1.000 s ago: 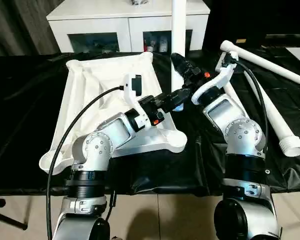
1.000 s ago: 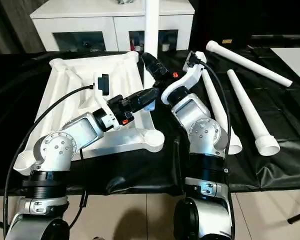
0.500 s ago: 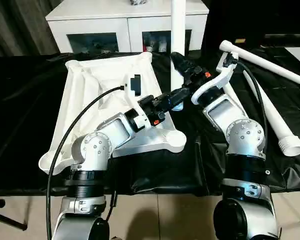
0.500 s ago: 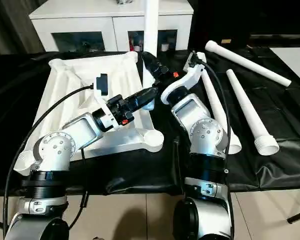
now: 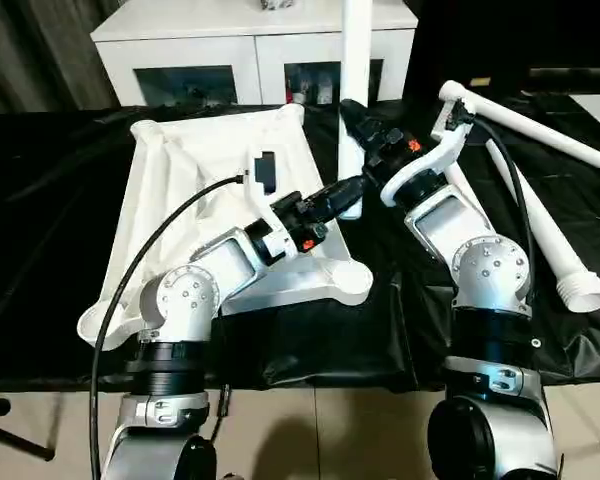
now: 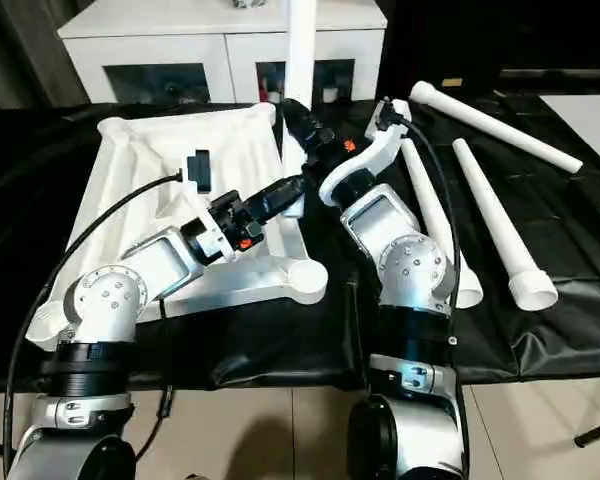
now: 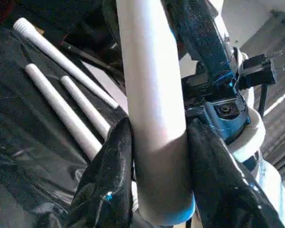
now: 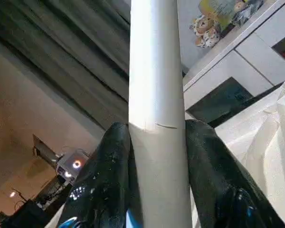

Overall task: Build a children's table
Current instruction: Insert table leg to table base

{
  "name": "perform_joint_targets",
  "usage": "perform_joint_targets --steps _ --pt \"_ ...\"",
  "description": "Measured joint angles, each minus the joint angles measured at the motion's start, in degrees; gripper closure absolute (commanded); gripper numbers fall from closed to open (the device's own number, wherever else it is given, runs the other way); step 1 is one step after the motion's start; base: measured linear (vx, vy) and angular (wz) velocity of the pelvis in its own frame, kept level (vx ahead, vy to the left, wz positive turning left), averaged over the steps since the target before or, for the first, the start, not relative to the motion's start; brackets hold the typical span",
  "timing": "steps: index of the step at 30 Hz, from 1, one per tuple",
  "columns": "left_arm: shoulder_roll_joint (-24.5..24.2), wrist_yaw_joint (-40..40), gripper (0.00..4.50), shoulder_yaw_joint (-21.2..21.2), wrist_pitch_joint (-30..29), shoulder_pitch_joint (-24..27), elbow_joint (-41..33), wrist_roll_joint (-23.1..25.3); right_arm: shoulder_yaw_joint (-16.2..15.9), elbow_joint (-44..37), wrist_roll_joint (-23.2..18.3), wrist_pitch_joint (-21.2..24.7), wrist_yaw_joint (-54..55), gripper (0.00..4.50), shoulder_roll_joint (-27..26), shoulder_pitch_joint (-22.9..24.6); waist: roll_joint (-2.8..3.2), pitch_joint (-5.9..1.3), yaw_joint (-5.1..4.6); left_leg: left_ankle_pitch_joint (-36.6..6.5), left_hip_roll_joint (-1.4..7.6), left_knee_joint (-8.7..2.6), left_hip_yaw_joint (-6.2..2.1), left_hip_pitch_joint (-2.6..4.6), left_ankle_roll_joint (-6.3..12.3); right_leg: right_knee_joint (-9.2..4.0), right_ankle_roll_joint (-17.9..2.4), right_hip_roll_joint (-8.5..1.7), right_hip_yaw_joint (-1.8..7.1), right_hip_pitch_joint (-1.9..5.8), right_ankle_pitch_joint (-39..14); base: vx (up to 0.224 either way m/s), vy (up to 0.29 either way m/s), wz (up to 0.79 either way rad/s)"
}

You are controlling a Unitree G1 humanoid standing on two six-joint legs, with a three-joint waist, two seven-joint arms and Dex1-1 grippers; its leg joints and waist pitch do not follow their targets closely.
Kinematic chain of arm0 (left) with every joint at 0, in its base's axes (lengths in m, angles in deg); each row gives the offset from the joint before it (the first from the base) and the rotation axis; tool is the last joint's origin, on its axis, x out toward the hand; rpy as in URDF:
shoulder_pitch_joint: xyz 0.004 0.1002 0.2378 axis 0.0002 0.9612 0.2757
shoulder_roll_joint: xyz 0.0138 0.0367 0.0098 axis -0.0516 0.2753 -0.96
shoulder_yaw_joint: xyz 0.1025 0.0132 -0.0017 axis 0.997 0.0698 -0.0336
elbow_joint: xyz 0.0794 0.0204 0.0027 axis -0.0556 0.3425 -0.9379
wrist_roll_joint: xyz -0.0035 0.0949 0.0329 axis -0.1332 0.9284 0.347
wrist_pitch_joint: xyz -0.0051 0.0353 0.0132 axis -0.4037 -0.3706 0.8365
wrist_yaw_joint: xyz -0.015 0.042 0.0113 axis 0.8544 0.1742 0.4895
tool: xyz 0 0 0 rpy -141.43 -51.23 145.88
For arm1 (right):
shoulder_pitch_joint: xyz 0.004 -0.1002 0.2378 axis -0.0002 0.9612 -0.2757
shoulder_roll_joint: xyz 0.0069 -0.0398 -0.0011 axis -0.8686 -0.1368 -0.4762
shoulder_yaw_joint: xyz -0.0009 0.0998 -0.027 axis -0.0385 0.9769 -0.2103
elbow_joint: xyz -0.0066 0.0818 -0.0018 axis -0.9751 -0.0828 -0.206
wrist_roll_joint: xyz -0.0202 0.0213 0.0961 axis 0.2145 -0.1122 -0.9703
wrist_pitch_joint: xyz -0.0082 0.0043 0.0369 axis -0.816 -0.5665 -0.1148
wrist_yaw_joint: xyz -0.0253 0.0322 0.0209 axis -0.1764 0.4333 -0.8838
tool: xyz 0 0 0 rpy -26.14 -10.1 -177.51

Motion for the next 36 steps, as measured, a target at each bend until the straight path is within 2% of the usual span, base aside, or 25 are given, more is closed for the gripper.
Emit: perform_joint_targets --steps 9,10,11,13,16,18,20,21,24,26,27,29,30,31,33,35,36 --pt "-1.25 0.34 3.10 0.06 0.24 -0.01 -0.20 -0.01 -0.98 -0.40 0.09 -0.08 0.04 3.15 0.53 0.00 0.00 0.00 -0.01 -0.01 0.00 0.00 0.00 0.00 -0.04 0.01 0.00 0.00 0.00 0.00 0.00 0.000 0.000 0.00" --pt "-1.70 0.41 3.10 0.10 0.33 -0.02 -0.20 0.04 -1.26 -0.40 0.15 -0.14 0.02 2.80 0.62 0.00 0.00 0.00 -0.01 -0.02 0.00 0.00 -0.01 0.00 -0.06 0.01 0.00 0.00 0.00 0.00 0.00 0.000 0.000 0.00" --pt "-2.17 0.56 3.10 0.11 0.34 -0.02 -0.19 0.08 -1.55 -0.39 0.20 -0.28 0.01 2.80 0.65 0.00 0.00 0.00 -0.02 -0.03 0.00 0.00 -0.01 0.00 -0.08 0.01 0.01 0.00 0.00 0.00 0.00 0.000 0.000 0.00" --pt "-3.35 1.02 3.10 0.23 0.49 -0.11 -0.10 0.36 -2.00 -0.39 0.33 -0.32 0.02 2.45 0.80 0.00 0.00 0.00 -0.06 -0.05 0.00 0.00 -0.01 0.01 -0.14 0.02 0.01 0.00 0.00 0.00 0.01 0.000 0.000 0.00" --pt "-6.47 1.24 3.11 -0.20 1.20 -0.41 0.17 1.86 -2.23 -0.39 0.81 -0.32 0.03 2.37 1.71 0.00 0.00 0.00 -0.09 -0.03 0.00 0.00 -0.02 0.03 -0.21 0.05 0.03 0.01 0.00 0.00 0.02 0.000 0.000 0.00" --pt "-8.08 1.45 3.13 -0.77 1.24 -0.41 0.28 2.32 -1.94 -0.33 0.90 -0.32 0.16 2.04 2.48 -0.02 0.00 0.00 -0.06 -0.02 -0.01 0.00 -0.02 0.02 -0.23 0.05 0.06 0.01 0.00 0.00 0.04 0.000 0.000 0.00" --pt "-10.29 2.22 3.13 -1.16 1.27 -0.41 0.28 2.50 -1.16 0.06 0.81 -0.31 0.56 1.97 3.14 -0.03 0.00 0.00 -0.04 -0.01 -0.01 0.00 -0.02 0.03 -0.25 0.06 0.07 0.01 0.00 0.00 0.04 0.000 0.000 0.00" --pt "-10.93 2.41 3.13 -1.33 1.31 -0.40 0.28 2.54 -0.76 0.35 0.73 -0.31 0.59 1.77 3.60 -0.04 0.00 0.00 0.03 -0.01 -0.02 0.00 -0.01 0.02 -0.25 0.06 0.07 0.01 0.00 0.00 0.04 0.000 0.000 0.00" --pt "-13.57 3.64 3.13 -1.44 1.63 -0.39 0.28 3.36 0.17 1.21 0.17 -0.29 0.63 1.52 4.71 -0.08 0.00 0.00 0.03 -0.01 -0.02 0.00 -0.01 0.02 -0.25 0.06 0.07 0.01 0.00 0.00 0.04 0.000 0.000 0.00" --pt "-15.95 5.39 3.13 -0.66 2.29 -0.25 0.23 4.31 -0.20 1.37 0.93 -0.52 0.39 1.44 6.61 -0.08 0.00 0.00 0.04 -0.01 -0.02 0.00 -0.02 0.02 -0.26 0.06 0.07 0.01 -0.01 0.00 0.04 0.000 0.000 0.00" --pt "-18.05 6.76 3.13 0.69 3.04 -0.09 -0.01 5.70 -1.88 1.56 3.36 -1.74 -0.01 1.19 8.57 -0.07 0.00 0.00 0.04 0.00 -0.02 0.01 -0.03 0.01 -0.25 0.07 0.07 0.01 -0.02 0.00 0.04 0.000 0.000 0.00" --pt "-21.45 8.97 3.13 2.21 4.36 0.20 -0.45 8.19 -4.24 1.63 8.62 -5.09 -0.76 1.10 12.34 -0.04 0.02 -0.01 0.17 0.00 -0.03 0.02 -0.02 0.00 -0.28 0.07 0.08 0.01 -0.03 0.00 0.05 0.000 0.000 0.00" --pt "-23.16 9.99 3.13 3.61 5.33 0.35 -0.52 9.59 -8.35 2.12 13.81 -8.87 -1.91 1.10 15.54 0.11 0.04 0.00 0.18 0.01 -0.03 0.05 -0.03 -0.01 -0.30 0.07 0.09 0.00 -0.03 0.01 0.05 0.000 0.000 0.00" --pt "-25.91 11.56 3.13 6.18 6.32 0.37 -0.67 11.67 -15.84 3.46 22.44 -14.54 -3.27 0.95 21.62 0.16 0.06 0.02 0.24 0.05 -0.02 0.09 -0.09 -0.06 -0.38 0.04 0.16 -0.01 -0.05 0.00 0.09 0.000 0.000 0.00" --pt "-31.96 15.08 3.13 10.30 8.70 0.47 -1.45 16.53 -24.93 6.07 36.75 -24.72 -4.79 0.79 29.93 0.07 0.02 0.00 0.16 0.22 -0.05 0.08 -0.04 -0.06 -0.70 0.03 0.18 0.01 -0.07 0.03 0.10 0.000 0.000 0.00" --pt "-35.88 16.96 3.14 13.53 10.67 0.31 -1.50 21.02 -28.99 8.11 44.13 -30.09 -4.60 0.61 32.33 -0.28 0.06 0.01 -0.09 0.15 -0.07 0.06 -0.03 0.00 -0.58 0.12 0.19 0.02 -0.05 0.03 0.09 0.000 0.000 0.00" --pt "-36.89 17.74 3.14 14.91 11.63 0.30 -1.51 22.66 -30.55 8.59 46.39 -31.61 -4.21 0.61 32.82 -0.37 0.06 0.01 -0.26 0.14 -0.06 0.06 -0.03 0.01 -0.54 0.15 0.18 0.05 -0.05 0.03 0.10 0.000 0.000 0.00"
